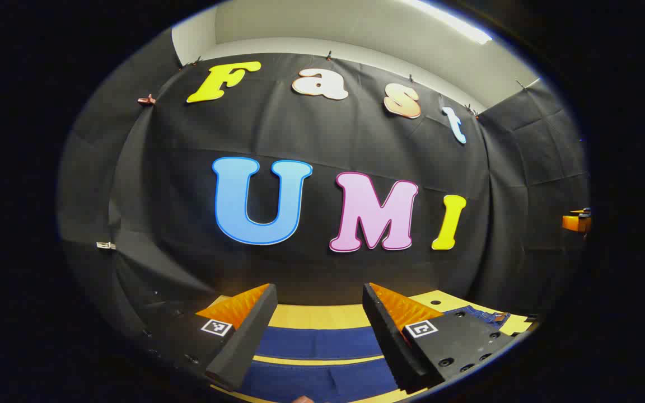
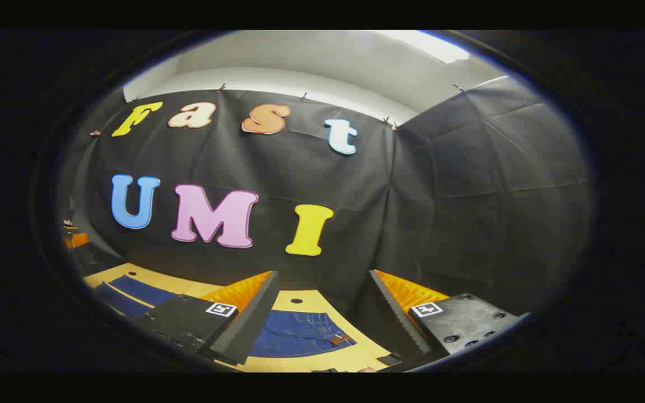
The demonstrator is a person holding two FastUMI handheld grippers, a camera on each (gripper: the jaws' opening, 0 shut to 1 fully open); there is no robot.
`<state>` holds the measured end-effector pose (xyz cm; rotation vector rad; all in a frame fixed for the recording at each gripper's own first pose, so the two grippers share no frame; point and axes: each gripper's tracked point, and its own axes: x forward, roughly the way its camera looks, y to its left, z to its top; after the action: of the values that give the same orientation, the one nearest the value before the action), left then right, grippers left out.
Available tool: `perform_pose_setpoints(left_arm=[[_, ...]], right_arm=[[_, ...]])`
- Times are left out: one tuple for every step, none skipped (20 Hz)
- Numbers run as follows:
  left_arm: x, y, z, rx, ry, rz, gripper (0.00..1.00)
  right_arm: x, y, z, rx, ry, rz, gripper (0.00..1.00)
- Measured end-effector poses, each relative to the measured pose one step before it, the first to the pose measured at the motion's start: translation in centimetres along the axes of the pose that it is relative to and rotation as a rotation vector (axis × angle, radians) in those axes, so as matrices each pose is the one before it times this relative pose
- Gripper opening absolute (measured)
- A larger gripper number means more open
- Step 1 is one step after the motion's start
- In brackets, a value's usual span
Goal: Grasp the waist and the cuffs of the jeans and fold them to make the two legs overlap; first hold the waist and fold one-third of the jeans toward the cuffs, then hold the cuffs and fold the remaining one-third in the same direction to finish folding.
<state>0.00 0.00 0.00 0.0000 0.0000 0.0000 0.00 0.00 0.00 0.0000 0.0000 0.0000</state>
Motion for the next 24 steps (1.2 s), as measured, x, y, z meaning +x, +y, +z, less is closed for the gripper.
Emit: perform_pose_setpoints(left_arm=[[0.011, -0.343, 0.281, 0.00276, -0.00136, -0.00738, 0.96], [-0.031, -0.284, 0.128, 0.00034, -0.0028, -0.00941, 0.96], [-0.122, -0.223, 0.302, -0.00112, -0.0019, -0.00351, 0.96], [-0.165, -0.077, 0.016, -0.00439, 0.00153, 0.0008, 0.96], [-0.078, -0.099, -0.031, -0.00882, 0.00641, 0.0013, 0.96], [-0.213, -0.16, -0.322, -0.00679, 0.00932, 0.00545, 0.96], [-0.166, -0.144, -0.289, -0.00142, 0.0115, 0.00141, 0.96], [-0.263, -0.136, -0.251, 0.00309, 0.00587, 0.00149, 0.96], [-0.196, -0.044, -0.051, 0.00608, 0.00355, 0.00224, 0.96], [-0.23, 0.059, -0.129, 0.00557, 0.00295, 0.00112, 0.96], [-0.146, 0.025, -0.07, 0.00373, 0.00356, -0.0022, 0.96], [-0.152, 0.012, -0.141, 0.00236, 0.00035, -0.00321, 0.96], [-0.112, 0.044, 0.126, 0.00217, -0.00017, -0.00476, 0.96], [-0.114, 0.229, -0.164, 0.00156, 0.00315, -0.00072, 0.96], [0.019, 0.261, 0.047, -0.00016, 0.00507, 0.00171, 0.96], [-0.074, 0.341, -0.176, -0.00237, 0.00351, 0.00392, 0.96], [0.054, 0.328, 0.08, -0.00411, 0.00263, 0.00238, 0.96], [-0.081, 0.286, -0.094, -0.0051, 0.00223, -0.00044, 0.96], [0.028, 0.247, -0.06, -0.00481, 0.00436, -0.00748, 0.96], [-0.146, 0.166, -0.314, -0.00405, 0.00974, -0.01388, 0.96], [-0.07, 0.456, -0.467, -0.00144, 0.01524, -0.01401, 0.96], [-0.085, 0.586, -0.365, 0.00494, 0.01424, -0.00465, 0.96], [-0.05, 0.846, -0.391, 0.00936, 0.01487, -0.00061, 0.96], [-0.073, 0.724, -0.548, 0.00816, 0.01505, -0.00048, 0.96]], right_arm=[[-0.158, -0.133, -0.114, 0.00539, 0.00114, -0.0041, 0.95], [-0.178, -0.071, 0.003, 0.0035, 0.00001, 0.00027, 0.95], [0.011, -0.149, -0.04, -0.00113, 0.0001, -0.00365, 0.95], [0.061, -0.111, -0.004, -0.00304, -0.00237, -0.00161, 0.95], [0.144, 0.057, 0.07, -0.00338, -0.00277, 0.00021, 0.95], [-0.002, 0.208, 0.114, -0.00111, -0.00204, 0.00289, 0.95], [0.064, 0.283, 0.097, 0.00054, -0.00144, 0.00405, 0.95], [0.125, 0.452, 0.107, 0.00324, -0.00415, 0.00852, 0.95], [0.192, 0.501, 0.048, 0.00295, -0.00276, 0.00844, 0.95], [0.045, 0.477, 0.011, 0.00308, -0.00009, 0.00975, 0.95], [0.158, 0.565, -0.036, 0.00162, -0.00039, 0.01043, 0.95], [0.114, 0.456, 0.047, -0.00092, -0.00299, 0.00511, 0.95], [0.213, 0.317, 0.054, -0.00093, -0.00447, 0.0007, 0.95], [0.094, 0.428, -0.036, 0.00339, -0.00077, 0.0062, 0.95], [0.012, 0.612, -0.074, 0.00526, 0.00061, 0.00869, 0.95], [0.041, 0.514, -0.06, 0.00132, 0.00098, 0.00858, 0.95], [-0.016, 0.32, -0.029, -0.00536, -0.00082, 0.006, 0.95], [0.05, 0.305, 0.037, -0.01303, -0.00464, 0.00684, 0.95], [0.19, 0.234, 0.051, -0.01883, -0.00169, 0.00655, 0.96], [0.283, 0.339, 0.016, -0.01881, -0.00112, 0.01168, 0.95], [0.413, 0.449, 0.131, -0.01442, 0.00025, 0.01496, 0.95], [0.407, 0.404, -0.123, -0.00976, 0.0063, 0.01498, 0.95], [0.534, 0.368, -0.274, -0.00755, 0.01304, 0.01478, 0.95], [0.485, 0.402, -0.321, -0.00276, 0.01288, 0.0139, 0.95]])
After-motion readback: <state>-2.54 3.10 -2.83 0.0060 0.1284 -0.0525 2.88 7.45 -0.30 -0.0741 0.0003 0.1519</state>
